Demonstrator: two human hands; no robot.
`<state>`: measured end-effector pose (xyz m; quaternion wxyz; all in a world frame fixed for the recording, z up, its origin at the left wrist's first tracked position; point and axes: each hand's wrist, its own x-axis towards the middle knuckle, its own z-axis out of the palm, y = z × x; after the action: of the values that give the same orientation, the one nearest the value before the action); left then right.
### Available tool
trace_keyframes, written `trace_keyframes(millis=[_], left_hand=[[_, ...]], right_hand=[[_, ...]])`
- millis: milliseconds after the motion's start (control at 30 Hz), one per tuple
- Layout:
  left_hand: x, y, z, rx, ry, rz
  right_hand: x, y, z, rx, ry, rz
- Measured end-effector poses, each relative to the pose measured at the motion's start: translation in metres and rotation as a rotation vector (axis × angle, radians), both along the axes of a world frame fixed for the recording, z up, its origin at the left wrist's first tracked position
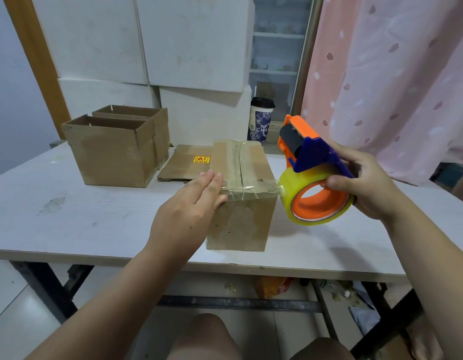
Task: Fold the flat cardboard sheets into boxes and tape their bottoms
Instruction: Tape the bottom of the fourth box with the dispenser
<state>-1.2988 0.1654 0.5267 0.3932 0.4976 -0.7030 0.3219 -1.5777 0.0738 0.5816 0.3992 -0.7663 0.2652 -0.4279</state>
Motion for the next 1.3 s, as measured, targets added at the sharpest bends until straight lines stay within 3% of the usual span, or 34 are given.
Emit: trace_keyframes(millis=[300, 533, 667, 733, 800, 933, 1067, 1300], left_hand=[[0.0, 0.001, 0.0, 0.035, 0.018, -0.011], [0.002, 0.003, 0.002, 0.114, 0.059, -0.025], [0.002, 0.013, 0.001, 0.522, 0.129, -0.058], [-0.005, 0.018, 0.001, 0.593, 0.156, -0.025], [-0.014, 0.022, 0.008, 0.517, 0.191, 0.012], [-0.028, 0.019, 0.017, 0.322, 0.068, 0.106], [-0.043, 0.015, 0.015, 0.349, -0.017, 0.118], [-0.049, 0.008, 0.013, 0.289, 0.031, 0.055]], right_hand=[[-0.004, -0.003, -0.017, 0.005, -0.016, -0.033], [0.003, 0.0, -0.041, 0.098, -0.166, 0.044], [0.003, 0.002, -0.043, 0.12, -0.188, 0.026], [0.003, 0.002, -0.041, 0.133, -0.179, 0.009], [0.004, 0.002, -0.04, 0.137, -0.164, -0.007], [0.006, 0.004, -0.039, 0.128, -0.146, -0.024], [0.006, 0.003, -0.037, 0.118, -0.125, -0.036], [0.006, 0.003, -0.043, 0.147, -0.153, -0.015]])
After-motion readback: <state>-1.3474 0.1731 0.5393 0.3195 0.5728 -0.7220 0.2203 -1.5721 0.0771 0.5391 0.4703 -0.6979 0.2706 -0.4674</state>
